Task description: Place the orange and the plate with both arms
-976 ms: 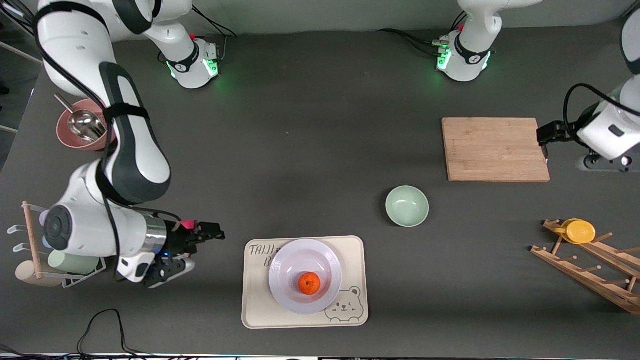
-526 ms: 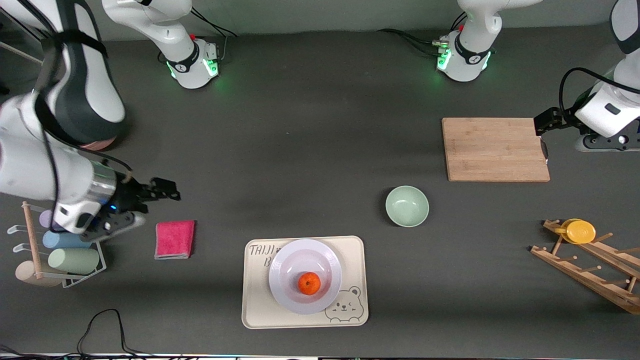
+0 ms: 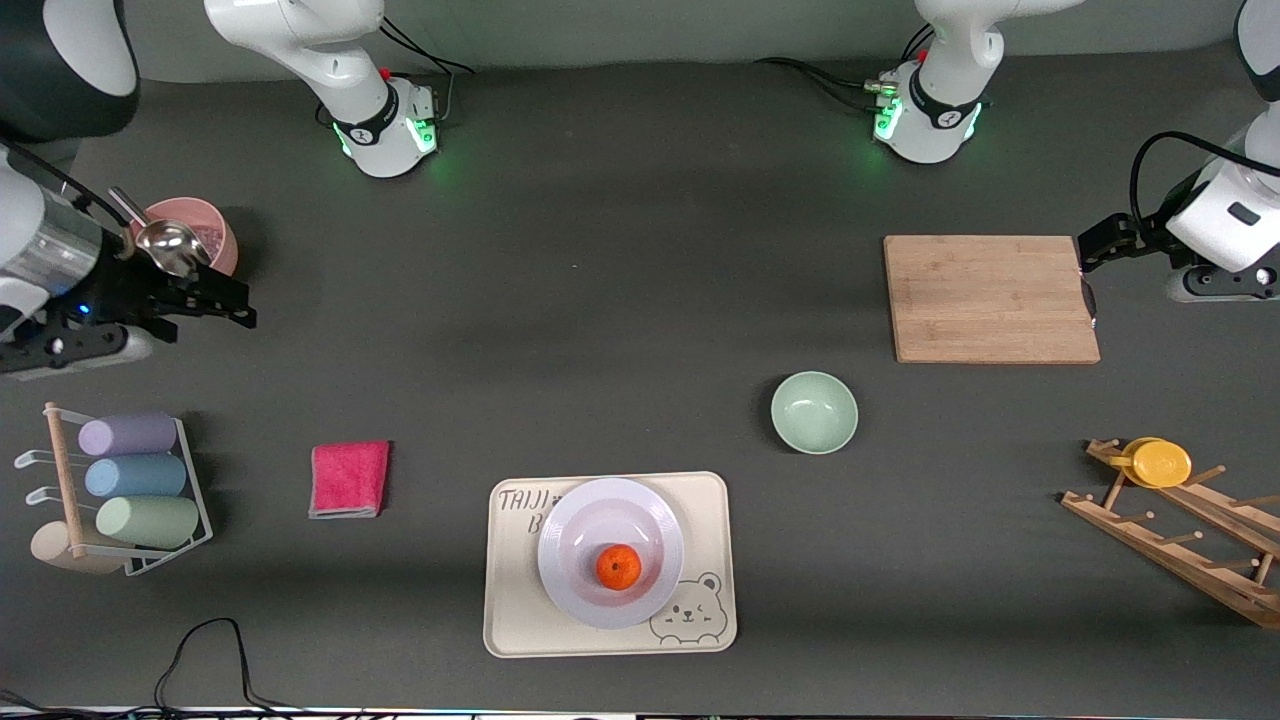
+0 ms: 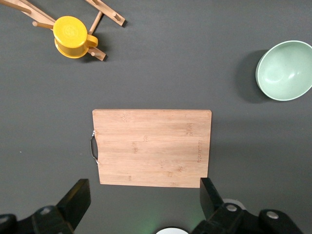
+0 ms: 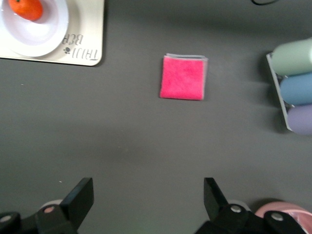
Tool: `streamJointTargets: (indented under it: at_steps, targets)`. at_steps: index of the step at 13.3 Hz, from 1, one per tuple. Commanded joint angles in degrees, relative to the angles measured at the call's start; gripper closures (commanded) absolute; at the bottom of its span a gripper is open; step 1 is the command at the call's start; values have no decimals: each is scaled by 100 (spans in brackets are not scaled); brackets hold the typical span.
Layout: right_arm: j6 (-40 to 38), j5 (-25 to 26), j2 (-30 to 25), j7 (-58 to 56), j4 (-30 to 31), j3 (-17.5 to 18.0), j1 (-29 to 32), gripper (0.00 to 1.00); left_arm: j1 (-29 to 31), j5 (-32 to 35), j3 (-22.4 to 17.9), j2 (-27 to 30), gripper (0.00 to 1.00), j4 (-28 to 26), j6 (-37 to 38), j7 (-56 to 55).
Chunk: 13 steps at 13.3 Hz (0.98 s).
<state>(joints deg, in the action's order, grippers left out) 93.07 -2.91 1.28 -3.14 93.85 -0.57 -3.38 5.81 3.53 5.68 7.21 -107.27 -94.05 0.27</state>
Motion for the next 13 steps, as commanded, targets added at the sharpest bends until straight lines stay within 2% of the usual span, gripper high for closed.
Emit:
streamJointTargets:
  at_steps: [1, 4, 8, 10, 13]
  targets:
    - [237, 168, -566, 165, 826, 57, 100, 0, 192, -54, 21, -79, 0, 74, 62, 34]
    - [309, 168, -945, 165, 1276, 83, 83, 0, 167, -81, 30, -132, 0, 127, 1, 34]
    - [133, 300, -1201, 164, 1198, 101, -102, 0, 114, -81, 135, -404, 0, 548, 80, -62]
    - [141, 483, -1166, 121, 1127, 110, -111, 0, 114, -81, 144, -405, 0, 567, 71, -45]
    - [133, 432, -1174, 191, 1162, 136, -128, 0, 105, -81, 144, -475, 0, 672, 71, -10]
